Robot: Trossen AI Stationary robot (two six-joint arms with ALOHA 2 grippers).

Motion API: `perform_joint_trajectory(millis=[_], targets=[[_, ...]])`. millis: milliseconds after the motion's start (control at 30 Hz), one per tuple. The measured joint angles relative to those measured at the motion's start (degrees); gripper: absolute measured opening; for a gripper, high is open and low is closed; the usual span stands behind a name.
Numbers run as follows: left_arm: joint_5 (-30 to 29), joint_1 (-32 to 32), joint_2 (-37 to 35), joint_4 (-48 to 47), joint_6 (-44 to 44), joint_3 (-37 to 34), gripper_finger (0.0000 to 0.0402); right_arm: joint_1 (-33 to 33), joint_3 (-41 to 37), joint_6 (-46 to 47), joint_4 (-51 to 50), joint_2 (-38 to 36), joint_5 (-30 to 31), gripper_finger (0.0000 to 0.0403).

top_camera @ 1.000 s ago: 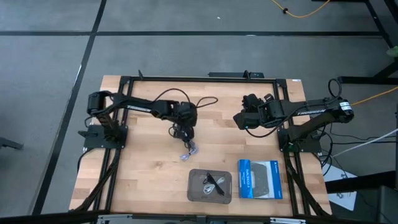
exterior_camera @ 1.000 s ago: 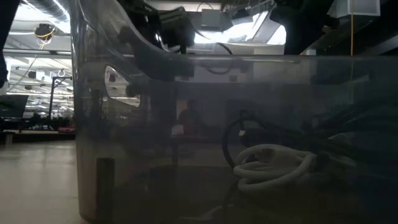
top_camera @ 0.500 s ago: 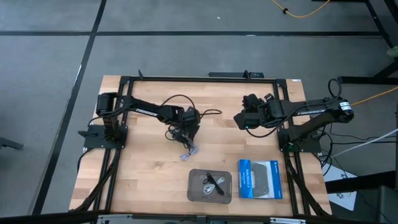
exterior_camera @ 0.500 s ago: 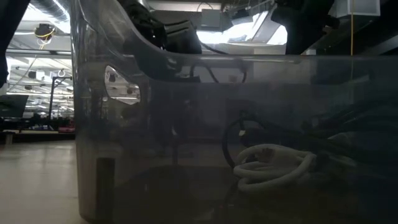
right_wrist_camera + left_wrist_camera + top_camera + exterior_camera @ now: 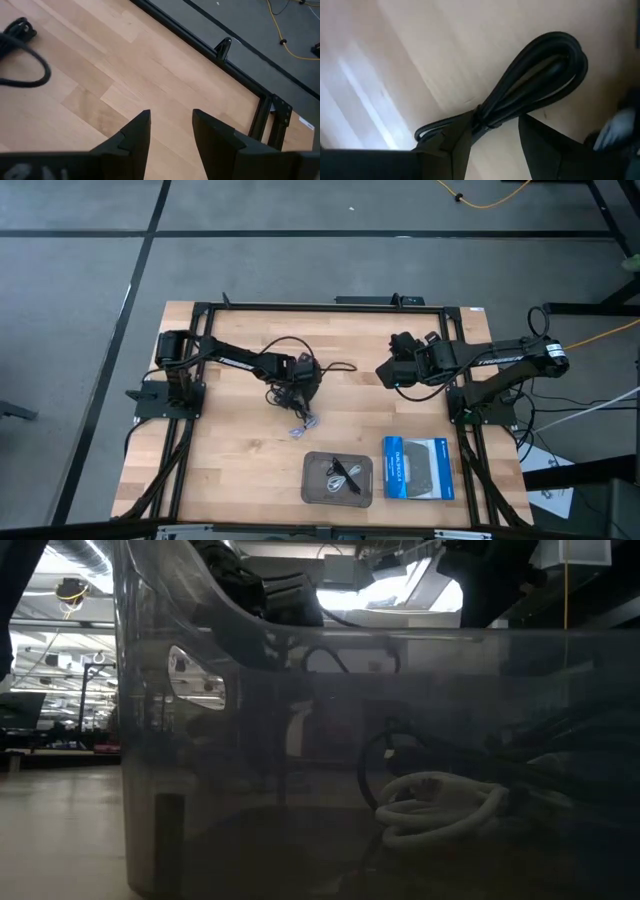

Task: Pick and place USB-C Cables
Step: Put the right black charger cable into the black bin

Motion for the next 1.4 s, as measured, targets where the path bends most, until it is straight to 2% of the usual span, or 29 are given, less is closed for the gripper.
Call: perform_joint_trajectory(millis=[267,333,433,667,767,867,1000,1100,1233,1400], targets=[[6.12,0.99,-0.11,0.83,-37.01,0.04,0.0153,0.00,0.00,0.39,0.08,0.00,-0.13,0.0150],[6.99,1.07,-0.13,0.90,-41.53,0.07,0.0153,0.00,0.00,0.39,0.33,0.00,-0.13,0.0150],[4.75,0.10,-0.57,0.97,-38.68,0.04,0.0153,0.00,0.00,0.37,0.57,0.00,-0.13,0.0150],[2.42,-2.40,-0.71,-1.31,-18.26,0.73,0.0153,0.00,0.00,0.31,0.69,0.00,-0.13,0.0150],[1.38,-2.20,-0.18,-1.41,-13.36,0.76,0.0153,0.00,0.00,0.28,0.71,0.00,-0.12,0.0150],[2.83,-0.60,0.05,-1.04,-12.89,0.80,0.0153,0.00,0.00,0.27,0.70,0.00,-0.11,0.0150],[9.61,2.17,2.18,-1.65,-15.99,1.16,0.0151,0.00,0.00,0.23,0.72,0.00,-0.13,0.0150],[12.21,2.99,3.64,-2.73,-17.58,1.32,0.0126,0.00,0.00,0.11,0.70,0.00,-1.05,0.0150],[10.40,1.99,2.65,-2.92,-17.95,0.98,0.0037,0.00,0.00,0.01,0.66,0.00,-1.14,0.0150],[7.24,-0.51,-4.16,-4.52,-20.87,1.32,0.0036,-0.03,0.00,-1.52,0.41,-0.02,-0.68,0.0150]])
